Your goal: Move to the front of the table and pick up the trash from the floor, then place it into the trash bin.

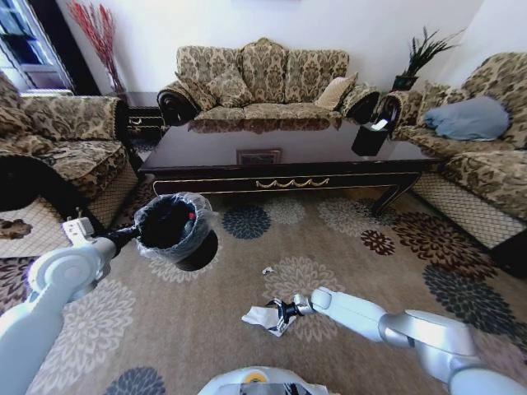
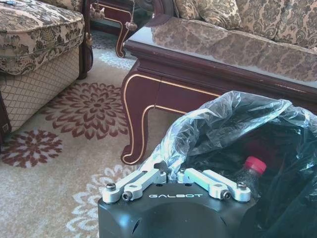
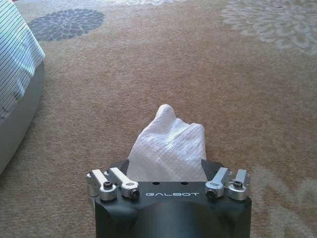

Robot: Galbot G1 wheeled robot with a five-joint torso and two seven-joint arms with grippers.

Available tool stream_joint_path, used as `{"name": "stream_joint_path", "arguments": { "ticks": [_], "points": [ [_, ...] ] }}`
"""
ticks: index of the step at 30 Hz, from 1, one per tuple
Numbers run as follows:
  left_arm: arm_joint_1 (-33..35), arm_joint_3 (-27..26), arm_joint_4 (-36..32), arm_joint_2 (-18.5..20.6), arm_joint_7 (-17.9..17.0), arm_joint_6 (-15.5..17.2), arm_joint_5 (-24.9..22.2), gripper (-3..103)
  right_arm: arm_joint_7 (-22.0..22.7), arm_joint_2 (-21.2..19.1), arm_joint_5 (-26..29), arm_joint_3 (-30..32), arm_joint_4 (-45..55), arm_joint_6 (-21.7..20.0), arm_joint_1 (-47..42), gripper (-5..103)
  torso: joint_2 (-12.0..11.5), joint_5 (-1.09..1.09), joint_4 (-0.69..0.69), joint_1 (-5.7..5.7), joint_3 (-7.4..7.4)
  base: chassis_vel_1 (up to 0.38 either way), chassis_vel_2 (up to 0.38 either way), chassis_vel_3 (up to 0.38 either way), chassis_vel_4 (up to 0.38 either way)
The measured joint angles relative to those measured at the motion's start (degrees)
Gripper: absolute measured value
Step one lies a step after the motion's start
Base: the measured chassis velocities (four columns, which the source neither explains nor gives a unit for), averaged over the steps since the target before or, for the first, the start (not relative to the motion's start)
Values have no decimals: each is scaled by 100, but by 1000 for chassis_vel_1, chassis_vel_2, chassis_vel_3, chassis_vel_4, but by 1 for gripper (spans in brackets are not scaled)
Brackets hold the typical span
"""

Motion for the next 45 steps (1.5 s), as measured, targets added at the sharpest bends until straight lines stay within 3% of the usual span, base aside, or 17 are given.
{"name": "stream_joint_path", "arguments": {
  "ticks": [2,9,12,15,18,24,39,45],
  "points": [
    [1,3,-10,0,-5,0,2,4,0,0,-3,17,-1,5,-7,83,0,0,0,0,0,0,0,0,0],
    [31,4,-61,18,-23,-3,5,4,10,-7,-19,89,-9,75,-36,50,-1,0,0,0,0,0,0,0,0],
    [45,5,-79,25,-28,-3,5,4,14,-1,-25,112,-21,95,-52,45,-1,0,0,0,0,0,0,0,0],
    [53,5,-84,35,-35,-4,5,4,18,-3,-28,119,-22,130,-69,29,-1,1,0,0,0,0,0,0,0],
    [62,4,-85,35,-38,-5,5,4,7,-11,-23,126,-21,173,-74,24,-1,0,0,0,0,0,0,0,0],
    [73,3,-104,36,-44,-6,4,4,-70,-60,47,168,7,286,-90,1,-1,0,0,0,0,0,0,0,0],
    [62,57,-123,22,-63,-10,27,4,-80,-139,179,351,95,451,-196,-1,-1,1,0,0,0,0,0,0,0],
    [69,44,-130,30,-74,-10,27,4,-2,-93,219,332,136,466,-193,26,-1,0,0,0,0,0,0,0,0]
  ]
}}
